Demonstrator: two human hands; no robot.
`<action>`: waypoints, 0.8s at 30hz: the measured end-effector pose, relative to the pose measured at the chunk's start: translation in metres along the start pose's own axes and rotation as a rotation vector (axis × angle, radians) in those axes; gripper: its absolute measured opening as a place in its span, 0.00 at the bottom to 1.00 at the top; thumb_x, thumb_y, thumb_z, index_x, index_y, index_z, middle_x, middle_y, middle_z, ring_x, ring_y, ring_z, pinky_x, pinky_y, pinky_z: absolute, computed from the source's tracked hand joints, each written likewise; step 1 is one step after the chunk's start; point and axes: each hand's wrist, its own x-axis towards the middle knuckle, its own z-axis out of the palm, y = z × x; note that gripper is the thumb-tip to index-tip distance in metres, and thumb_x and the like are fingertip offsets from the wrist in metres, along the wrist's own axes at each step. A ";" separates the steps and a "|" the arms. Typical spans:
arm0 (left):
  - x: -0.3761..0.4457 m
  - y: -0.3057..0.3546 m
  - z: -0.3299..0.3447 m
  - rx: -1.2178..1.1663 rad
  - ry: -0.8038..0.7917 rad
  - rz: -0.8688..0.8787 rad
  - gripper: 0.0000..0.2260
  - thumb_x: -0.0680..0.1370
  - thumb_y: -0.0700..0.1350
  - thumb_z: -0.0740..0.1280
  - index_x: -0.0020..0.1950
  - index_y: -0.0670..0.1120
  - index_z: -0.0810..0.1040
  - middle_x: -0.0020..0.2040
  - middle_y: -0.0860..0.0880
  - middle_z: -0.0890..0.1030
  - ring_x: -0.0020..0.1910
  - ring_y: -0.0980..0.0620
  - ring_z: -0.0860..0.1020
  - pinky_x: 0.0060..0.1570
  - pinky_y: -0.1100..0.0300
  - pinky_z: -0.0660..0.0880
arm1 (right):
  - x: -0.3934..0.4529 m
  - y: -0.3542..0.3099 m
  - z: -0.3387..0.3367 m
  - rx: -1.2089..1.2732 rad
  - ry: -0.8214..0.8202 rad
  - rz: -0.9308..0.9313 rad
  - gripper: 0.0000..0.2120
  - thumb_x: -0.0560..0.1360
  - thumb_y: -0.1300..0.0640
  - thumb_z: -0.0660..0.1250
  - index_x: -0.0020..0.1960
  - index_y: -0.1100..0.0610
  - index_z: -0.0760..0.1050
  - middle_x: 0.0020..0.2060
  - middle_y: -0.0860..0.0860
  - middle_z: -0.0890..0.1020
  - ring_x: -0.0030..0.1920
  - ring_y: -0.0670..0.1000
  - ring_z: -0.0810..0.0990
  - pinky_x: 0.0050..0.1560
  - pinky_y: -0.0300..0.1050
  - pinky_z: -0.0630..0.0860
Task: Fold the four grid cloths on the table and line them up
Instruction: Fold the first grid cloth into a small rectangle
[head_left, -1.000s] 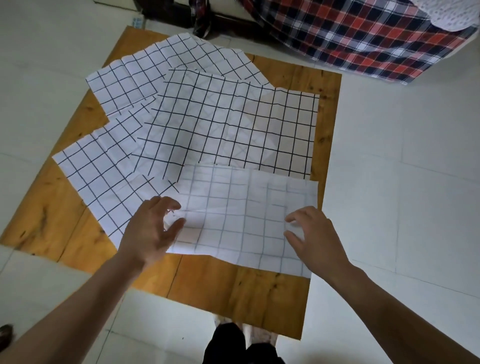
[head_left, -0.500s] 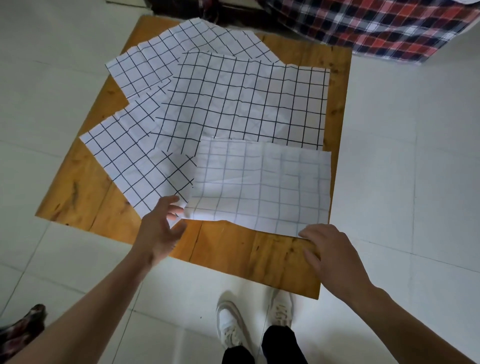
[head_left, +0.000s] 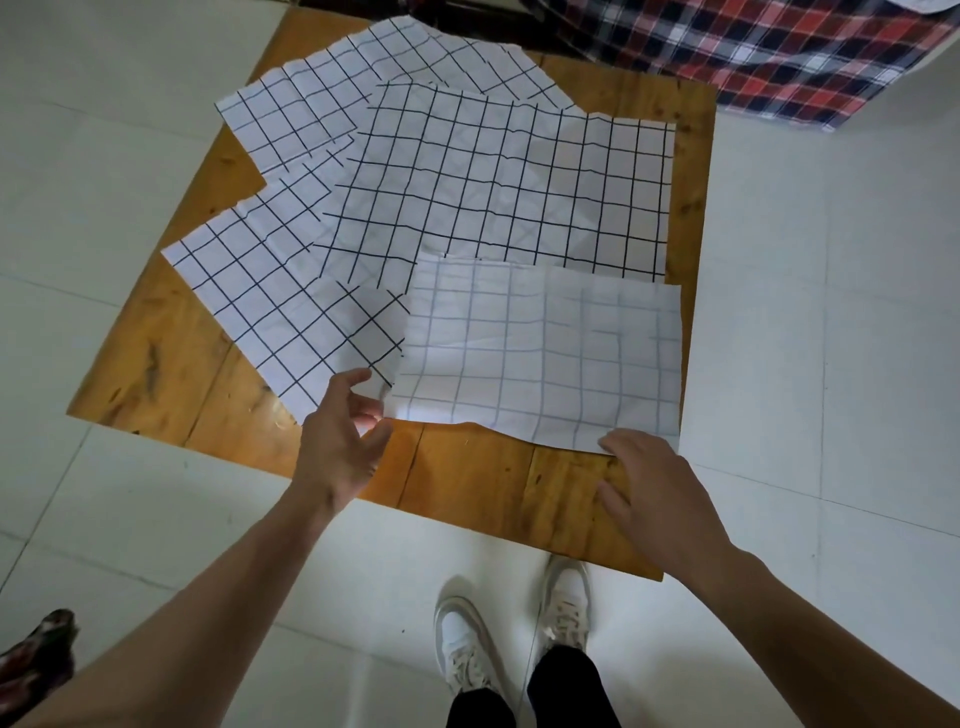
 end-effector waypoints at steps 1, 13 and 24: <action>-0.001 0.000 0.000 -0.022 0.017 0.013 0.27 0.74 0.41 0.74 0.71 0.48 0.69 0.48 0.54 0.79 0.50 0.53 0.79 0.48 0.59 0.76 | 0.000 -0.001 0.001 -0.006 -0.001 0.002 0.19 0.78 0.51 0.65 0.68 0.51 0.70 0.67 0.47 0.73 0.67 0.48 0.69 0.65 0.43 0.65; 0.003 -0.012 0.003 -0.067 -0.051 0.000 0.24 0.74 0.41 0.75 0.66 0.50 0.72 0.47 0.54 0.83 0.51 0.56 0.81 0.48 0.60 0.77 | -0.002 -0.006 0.004 -0.027 0.019 0.034 0.19 0.78 0.52 0.65 0.68 0.52 0.71 0.68 0.47 0.72 0.67 0.49 0.69 0.66 0.45 0.65; 0.004 -0.008 0.000 -0.136 0.008 0.106 0.27 0.69 0.40 0.79 0.64 0.51 0.72 0.50 0.53 0.80 0.47 0.54 0.79 0.44 0.63 0.76 | -0.001 -0.003 0.004 -0.061 0.013 0.023 0.19 0.79 0.51 0.63 0.68 0.52 0.70 0.68 0.47 0.71 0.67 0.47 0.69 0.66 0.43 0.64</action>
